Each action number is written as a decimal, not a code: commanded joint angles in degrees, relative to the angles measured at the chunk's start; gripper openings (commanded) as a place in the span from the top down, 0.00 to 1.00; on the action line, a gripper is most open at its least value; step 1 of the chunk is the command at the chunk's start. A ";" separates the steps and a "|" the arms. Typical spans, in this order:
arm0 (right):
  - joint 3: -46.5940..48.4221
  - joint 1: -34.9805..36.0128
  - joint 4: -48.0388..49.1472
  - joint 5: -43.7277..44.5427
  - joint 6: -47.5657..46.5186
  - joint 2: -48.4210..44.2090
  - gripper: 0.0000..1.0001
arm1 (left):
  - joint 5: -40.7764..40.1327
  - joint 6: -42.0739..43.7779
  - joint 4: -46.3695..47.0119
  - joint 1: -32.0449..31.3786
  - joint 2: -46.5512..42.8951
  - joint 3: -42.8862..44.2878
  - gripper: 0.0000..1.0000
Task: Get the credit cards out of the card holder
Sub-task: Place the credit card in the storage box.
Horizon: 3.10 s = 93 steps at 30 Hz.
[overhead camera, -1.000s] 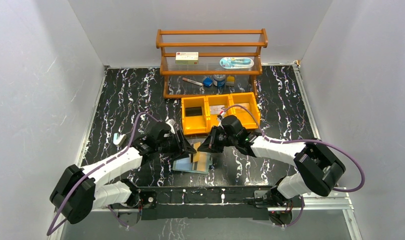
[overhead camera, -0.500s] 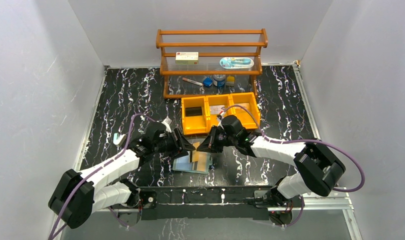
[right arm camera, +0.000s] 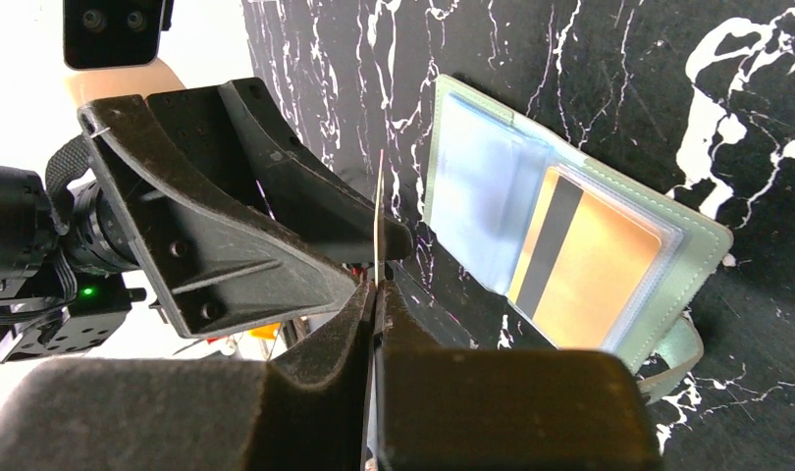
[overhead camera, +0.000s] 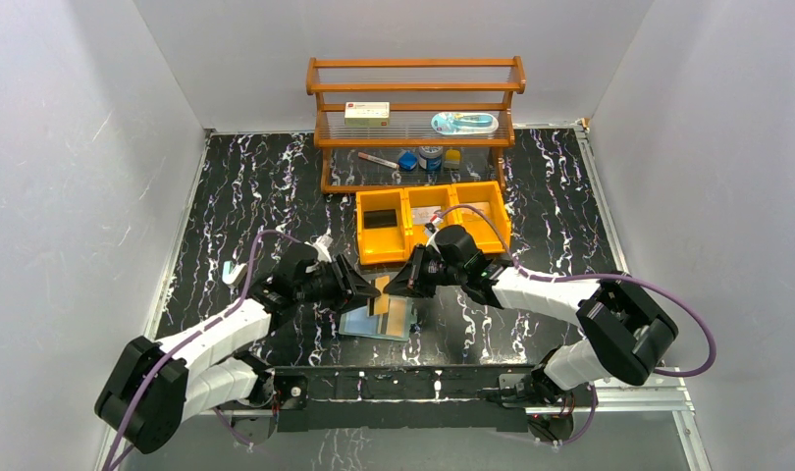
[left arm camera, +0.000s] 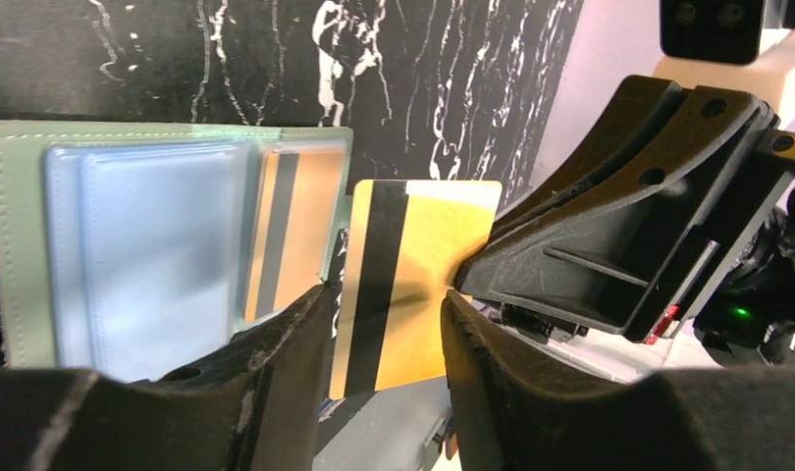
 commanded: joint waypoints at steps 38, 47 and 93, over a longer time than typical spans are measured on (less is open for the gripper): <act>24.35 -14.14 -42.47 38.83 -25.95 -9.68 1.00 | -8.66 10.43 -18.33 0.46 -3.86 9.61 0.33; 33.84 -24.27 -46.27 33.77 -38.50 0.56 1.00 | -11.83 12.40 -21.21 0.51 -3.54 12.40 0.30; 26.67 -23.00 -27.11 20.04 -98.81 4.29 1.00 | -16.36 19.19 -29.51 0.48 -4.43 17.33 0.28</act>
